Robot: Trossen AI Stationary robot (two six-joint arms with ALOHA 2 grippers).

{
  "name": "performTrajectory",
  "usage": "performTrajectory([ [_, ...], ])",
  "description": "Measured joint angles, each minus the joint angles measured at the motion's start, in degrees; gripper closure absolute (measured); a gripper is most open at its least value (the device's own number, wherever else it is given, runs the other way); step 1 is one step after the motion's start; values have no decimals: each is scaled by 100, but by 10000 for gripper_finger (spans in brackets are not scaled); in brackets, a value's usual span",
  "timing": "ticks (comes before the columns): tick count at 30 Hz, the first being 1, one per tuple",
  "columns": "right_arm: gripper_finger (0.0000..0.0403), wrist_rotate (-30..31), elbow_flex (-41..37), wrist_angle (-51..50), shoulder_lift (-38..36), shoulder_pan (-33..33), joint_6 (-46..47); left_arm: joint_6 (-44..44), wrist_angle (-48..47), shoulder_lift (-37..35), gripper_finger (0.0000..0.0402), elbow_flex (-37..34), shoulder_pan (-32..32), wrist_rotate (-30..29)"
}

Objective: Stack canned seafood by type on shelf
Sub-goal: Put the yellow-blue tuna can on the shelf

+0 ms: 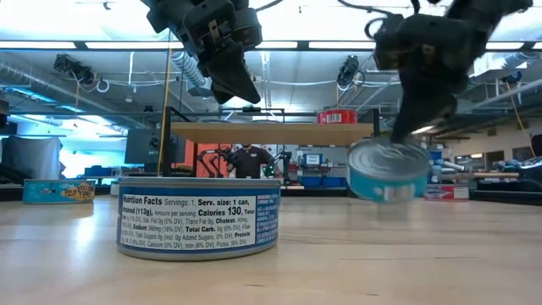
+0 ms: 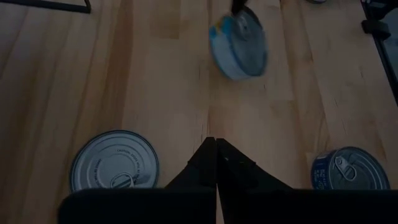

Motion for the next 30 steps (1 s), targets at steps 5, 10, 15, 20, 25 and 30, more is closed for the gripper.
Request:
performTrajectory([
  [5, 402, 1430, 315, -511, -2, 157, -542, -2, 0, -2, 401, 0, 0, -2],
  [10, 402, 2405, 315, -708, 0, 234, -1299, -1, 0, -2, 401, 0, 0, -91],
  [15, 402, 2902, 315, -795, 0, 215, -2669, 0, 0, -2, 401, 0, 0, -264],
  [20, 402, 2998, 313, -822, 0, 67, -3964, -1, 4, -2, 401, 0, 0, -447],
  [25, 402, 3024, 49, -725, 0, -169, -4610, -1, 10, -2, 401, 0, 0, -700],
  [30, 403, 2886, -317, -338, 2, -319, -4732, -2, 31, -2, 401, 0, 0, -868],
])
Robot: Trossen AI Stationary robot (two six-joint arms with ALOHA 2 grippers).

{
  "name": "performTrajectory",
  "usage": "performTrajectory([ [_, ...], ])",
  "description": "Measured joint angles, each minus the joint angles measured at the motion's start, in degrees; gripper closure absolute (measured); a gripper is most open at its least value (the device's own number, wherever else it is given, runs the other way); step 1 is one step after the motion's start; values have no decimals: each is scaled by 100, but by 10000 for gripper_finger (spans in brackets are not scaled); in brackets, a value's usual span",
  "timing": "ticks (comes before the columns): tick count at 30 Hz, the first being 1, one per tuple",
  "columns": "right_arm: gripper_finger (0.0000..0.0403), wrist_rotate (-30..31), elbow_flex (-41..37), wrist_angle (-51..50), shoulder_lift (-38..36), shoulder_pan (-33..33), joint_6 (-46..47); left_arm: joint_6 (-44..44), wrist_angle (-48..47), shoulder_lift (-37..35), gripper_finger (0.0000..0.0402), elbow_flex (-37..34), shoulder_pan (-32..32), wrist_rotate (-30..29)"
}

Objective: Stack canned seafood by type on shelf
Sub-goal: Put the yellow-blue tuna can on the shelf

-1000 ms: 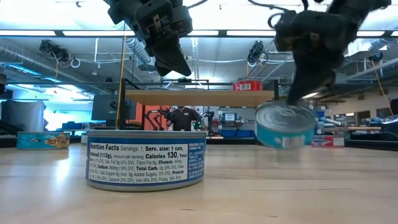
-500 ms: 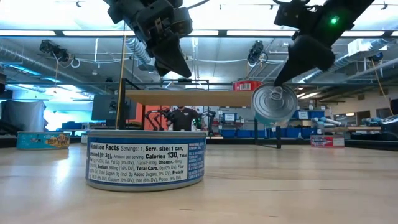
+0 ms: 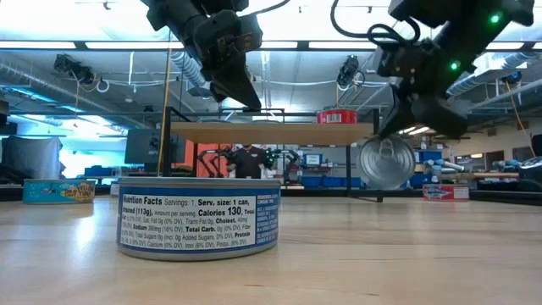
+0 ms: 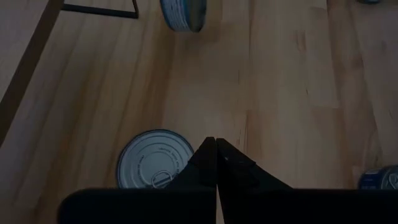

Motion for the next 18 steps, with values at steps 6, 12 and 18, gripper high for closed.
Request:
performTrajectory([
  [6, 403, -1183, -78, 567, 0, -18, 548, -104, -3, 0, 400, 0, 2, 1],
  [12, 403, -2992, -78, 1552, 2, -60, 2255, -260, 93, 0, 400, 0, 4, 372],
  [18, 403, -3861, -76, 2756, 0, -112, 3919, -917, 935, 115, 400, -96, 45, 1346],
])
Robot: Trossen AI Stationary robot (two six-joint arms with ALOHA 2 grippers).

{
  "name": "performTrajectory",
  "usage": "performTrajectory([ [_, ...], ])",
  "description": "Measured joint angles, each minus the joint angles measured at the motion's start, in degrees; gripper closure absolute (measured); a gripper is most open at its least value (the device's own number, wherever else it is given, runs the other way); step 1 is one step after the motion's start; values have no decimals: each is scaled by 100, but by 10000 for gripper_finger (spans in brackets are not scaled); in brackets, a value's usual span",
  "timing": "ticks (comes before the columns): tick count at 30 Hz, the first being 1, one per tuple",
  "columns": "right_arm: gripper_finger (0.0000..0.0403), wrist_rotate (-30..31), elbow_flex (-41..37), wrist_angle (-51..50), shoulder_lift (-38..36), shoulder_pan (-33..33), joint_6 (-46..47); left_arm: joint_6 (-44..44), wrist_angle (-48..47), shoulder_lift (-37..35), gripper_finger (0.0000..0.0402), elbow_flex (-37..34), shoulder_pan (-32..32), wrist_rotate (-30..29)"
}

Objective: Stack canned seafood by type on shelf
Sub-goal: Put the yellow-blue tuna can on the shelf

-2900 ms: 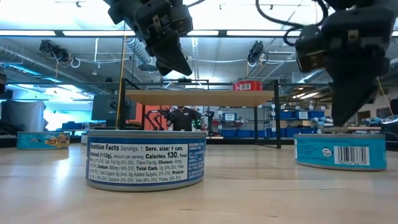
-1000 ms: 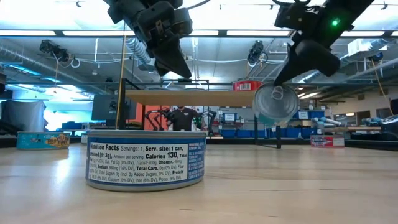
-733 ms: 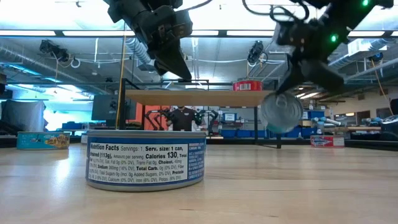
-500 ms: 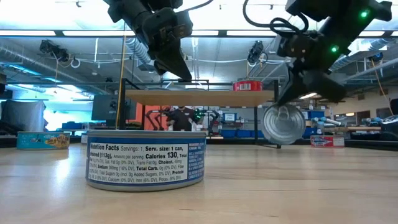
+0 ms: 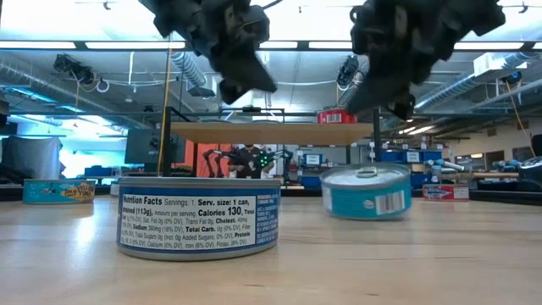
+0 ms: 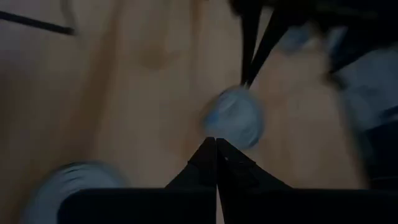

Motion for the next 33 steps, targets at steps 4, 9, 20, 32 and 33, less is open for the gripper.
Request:
performTrajectory([
  [4, 403, -50, 0, 391, 0, 85, 355, -849, 448, 88, 399, -67, 44, 932],
  [9, 395, -174, 4, 284, -2, 335, 791, -987, 264, 175, 375, -70, 6, 1154],
  [20, 400, -218, 0, -206, 650, 1847, 1231, -546, 1281, 1284, 395, -75, -333, 1113],
  [32, 400, 345, 307, 26, 1824, 1861, 1261, 33, 2552, 2165, 400, -76, -401, -250],
  [33, 400, 405, 315, 48, 1859, 1832, 1259, 64, 2626, 2214, 400, -73, -420, -280],
])
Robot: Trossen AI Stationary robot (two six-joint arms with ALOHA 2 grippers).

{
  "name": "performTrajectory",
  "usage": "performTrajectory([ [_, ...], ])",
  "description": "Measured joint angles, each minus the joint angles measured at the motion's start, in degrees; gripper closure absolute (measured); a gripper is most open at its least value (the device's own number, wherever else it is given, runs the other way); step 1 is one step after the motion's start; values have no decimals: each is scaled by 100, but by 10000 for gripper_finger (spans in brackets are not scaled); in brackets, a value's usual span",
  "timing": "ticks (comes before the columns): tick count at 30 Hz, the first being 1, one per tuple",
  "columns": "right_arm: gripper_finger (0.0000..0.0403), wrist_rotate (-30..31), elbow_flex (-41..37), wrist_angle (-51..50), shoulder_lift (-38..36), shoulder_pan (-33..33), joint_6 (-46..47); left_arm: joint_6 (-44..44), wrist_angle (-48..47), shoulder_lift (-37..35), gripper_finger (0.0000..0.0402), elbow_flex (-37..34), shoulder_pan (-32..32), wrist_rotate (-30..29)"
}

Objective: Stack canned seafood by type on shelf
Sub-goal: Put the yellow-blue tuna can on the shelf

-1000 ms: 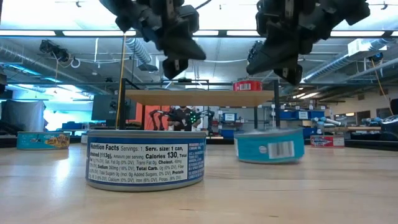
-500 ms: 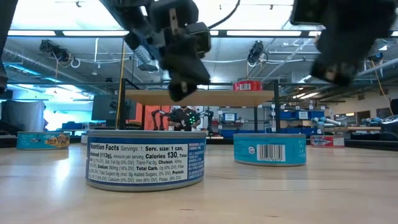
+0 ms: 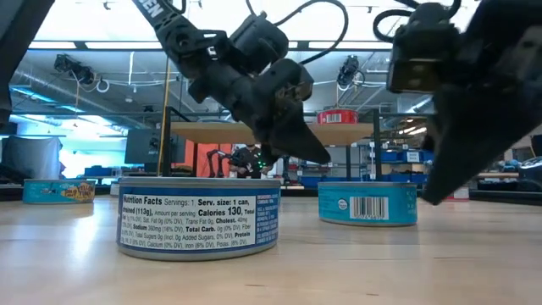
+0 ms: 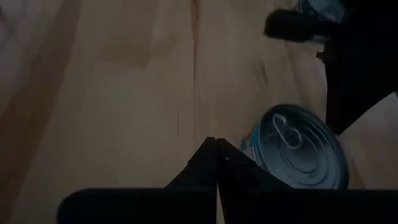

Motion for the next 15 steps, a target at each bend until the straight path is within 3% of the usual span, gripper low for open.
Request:
performTrajectory([
  [15, 400, 318, 4, 49, 21, -375, -162, 16, 244, 447, 401, 0, -374, -178],
])
